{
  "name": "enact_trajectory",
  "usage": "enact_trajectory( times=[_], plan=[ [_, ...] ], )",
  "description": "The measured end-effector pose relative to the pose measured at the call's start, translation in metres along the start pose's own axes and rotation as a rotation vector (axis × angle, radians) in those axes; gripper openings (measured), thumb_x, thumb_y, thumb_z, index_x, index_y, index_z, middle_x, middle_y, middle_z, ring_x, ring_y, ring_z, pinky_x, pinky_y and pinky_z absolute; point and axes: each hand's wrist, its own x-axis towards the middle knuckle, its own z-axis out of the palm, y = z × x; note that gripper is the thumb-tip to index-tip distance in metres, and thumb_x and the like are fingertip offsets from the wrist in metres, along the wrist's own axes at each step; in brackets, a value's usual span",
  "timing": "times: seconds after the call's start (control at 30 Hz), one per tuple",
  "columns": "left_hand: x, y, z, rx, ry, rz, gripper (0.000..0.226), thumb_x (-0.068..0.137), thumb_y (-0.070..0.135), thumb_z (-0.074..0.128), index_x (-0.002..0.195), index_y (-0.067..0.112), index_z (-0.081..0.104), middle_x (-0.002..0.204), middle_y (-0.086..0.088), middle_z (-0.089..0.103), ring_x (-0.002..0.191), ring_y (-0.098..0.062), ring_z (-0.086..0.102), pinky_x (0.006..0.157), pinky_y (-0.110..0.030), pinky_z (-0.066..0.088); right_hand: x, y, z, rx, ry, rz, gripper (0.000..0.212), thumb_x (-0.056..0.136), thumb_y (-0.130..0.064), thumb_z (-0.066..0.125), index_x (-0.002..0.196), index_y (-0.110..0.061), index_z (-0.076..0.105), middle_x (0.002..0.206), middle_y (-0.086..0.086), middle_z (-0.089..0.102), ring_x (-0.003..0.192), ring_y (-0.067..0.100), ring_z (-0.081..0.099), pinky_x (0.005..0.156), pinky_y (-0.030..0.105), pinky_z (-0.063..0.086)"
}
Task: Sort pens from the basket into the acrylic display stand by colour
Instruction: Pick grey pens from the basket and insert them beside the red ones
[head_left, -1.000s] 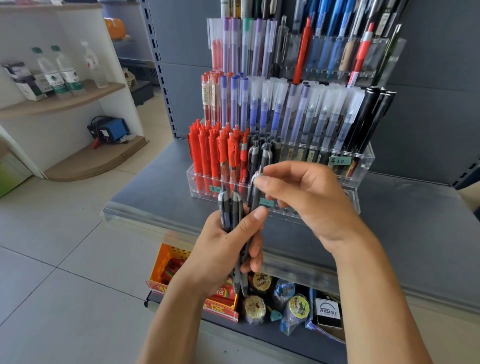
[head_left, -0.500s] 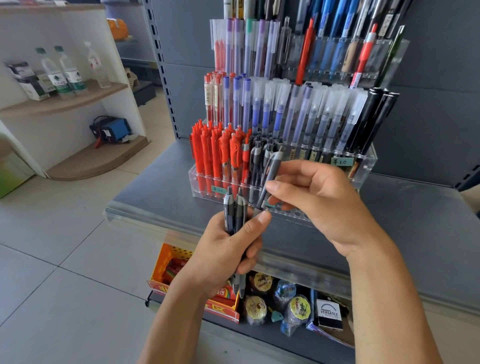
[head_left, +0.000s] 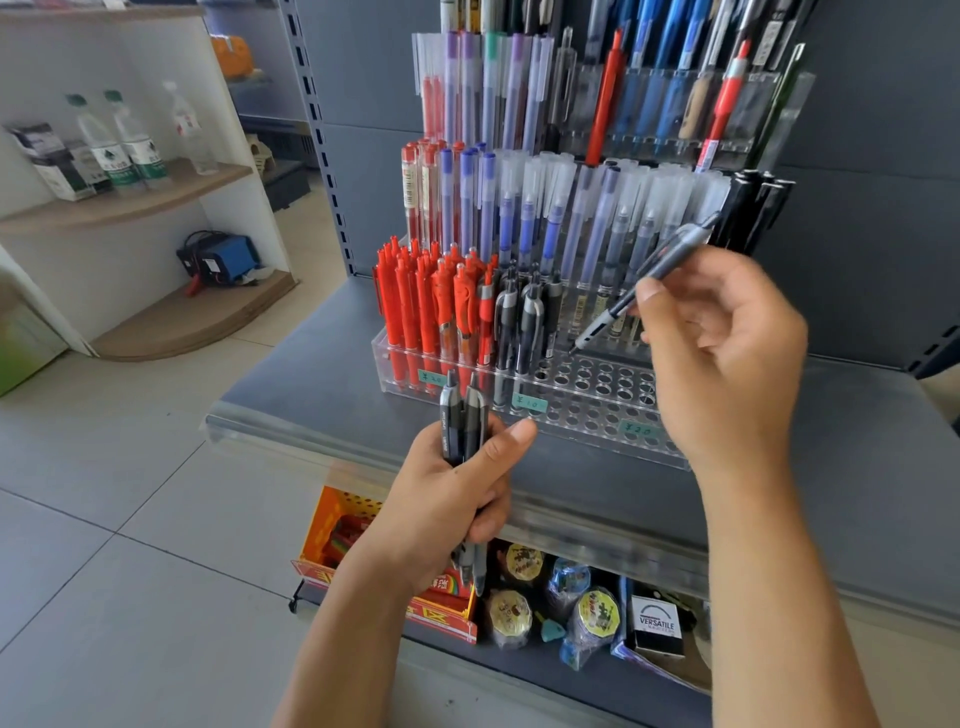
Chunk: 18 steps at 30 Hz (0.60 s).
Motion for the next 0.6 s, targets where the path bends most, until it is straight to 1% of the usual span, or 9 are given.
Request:
enact_trajectory(
  times=[0.07, 0.17, 0.23, 0.3, 0.4, 0.47, 0.53, 0.6],
  plan=[
    [0.001, -0.001, 0.001, -0.008, 0.009, -0.005, 0.05, 0.091, 0.034, 0.069, 0.073, 0.008, 0.031, 0.065, -0.016, 0.015, 0.043, -0.017, 0.024, 0.042, -0.025, 0.027, -0.001, 0.002, 0.006, -0.013, -0.023, -0.006, 0.018, 0.096, -0.018, 0.068, 0.113, -0.014, 0.069, 0.097, -0.007, 0.072, 0.088, 0.011, 0.071, 0.077, 0.03, 0.06],
    [0.001, -0.001, 0.002, -0.025, 0.018, -0.011, 0.051, 0.09, 0.035, 0.07, 0.072, 0.011, 0.029, 0.064, -0.014, 0.015, 0.042, -0.017, 0.024, 0.041, -0.023, 0.028, -0.003, 0.003, 0.013, -0.025, -0.05, -0.048, 0.017, 0.096, -0.018, 0.068, 0.112, -0.025, 0.067, 0.096, -0.011, 0.071, 0.088, 0.01, 0.071, 0.076, 0.027, 0.059],
    [0.001, -0.002, 0.003, -0.031, 0.026, -0.016, 0.05, 0.091, 0.034, 0.069, 0.071, 0.012, 0.028, 0.064, -0.013, 0.015, 0.042, -0.017, 0.023, 0.041, -0.022, 0.028, -0.004, 0.004, 0.017, -0.053, -0.061, -0.073, 0.018, 0.097, -0.019, 0.067, 0.113, -0.028, 0.067, 0.096, -0.01, 0.071, 0.087, 0.01, 0.071, 0.074, 0.026, 0.059],
    [0.002, -0.003, 0.004, -0.027, 0.028, -0.021, 0.048, 0.091, 0.032, 0.067, 0.07, 0.013, 0.028, 0.063, -0.012, 0.015, 0.042, -0.017, 0.023, 0.041, -0.022, 0.028, -0.004, 0.007, 0.02, -0.089, -0.071, -0.081, 0.018, 0.097, -0.021, 0.067, 0.115, -0.023, 0.069, 0.095, -0.008, 0.071, 0.086, 0.009, 0.07, 0.073, 0.025, 0.058],
    [0.003, -0.002, 0.004, -0.022, 0.03, -0.018, 0.046, 0.091, 0.032, 0.067, 0.069, 0.015, 0.03, 0.063, -0.012, 0.017, 0.042, -0.017, 0.024, 0.041, -0.022, 0.028, -0.004, 0.011, 0.025, -0.133, -0.096, -0.099, 0.026, 0.097, -0.02, 0.066, 0.121, -0.012, 0.07, 0.094, -0.008, 0.069, 0.083, 0.002, 0.067, 0.071, 0.014, 0.052],
    [0.003, -0.002, 0.004, -0.034, 0.04, -0.023, 0.048, 0.091, 0.032, 0.067, 0.071, 0.014, 0.028, 0.064, -0.012, 0.016, 0.042, -0.017, 0.022, 0.041, -0.022, 0.028, -0.005, 0.012, 0.029, -0.168, -0.108, -0.123, 0.028, 0.097, -0.02, 0.067, 0.123, -0.012, 0.07, 0.093, -0.009, 0.068, 0.081, -0.004, 0.064, 0.069, 0.008, 0.049],
    [0.003, -0.002, 0.004, -0.05, 0.046, -0.027, 0.048, 0.09, 0.031, 0.068, 0.072, 0.013, 0.027, 0.063, -0.011, 0.016, 0.042, -0.017, 0.022, 0.04, -0.022, 0.027, -0.006, 0.012, 0.032, -0.203, -0.124, -0.146, 0.028, 0.097, -0.019, 0.067, 0.124, -0.012, 0.07, 0.091, -0.011, 0.066, 0.08, -0.007, 0.062, 0.068, 0.006, 0.048],
    [0.002, -0.003, 0.003, -0.053, 0.041, -0.028, 0.045, 0.09, 0.032, 0.068, 0.072, 0.011, 0.032, 0.063, -0.012, 0.016, 0.042, -0.017, 0.022, 0.04, -0.022, 0.027, -0.007, 0.012, 0.033, -0.222, -0.153, -0.154, 0.026, 0.097, -0.018, 0.066, 0.122, -0.013, 0.071, 0.089, -0.013, 0.065, 0.08, -0.007, 0.062, 0.068, 0.006, 0.047]
  ],
)
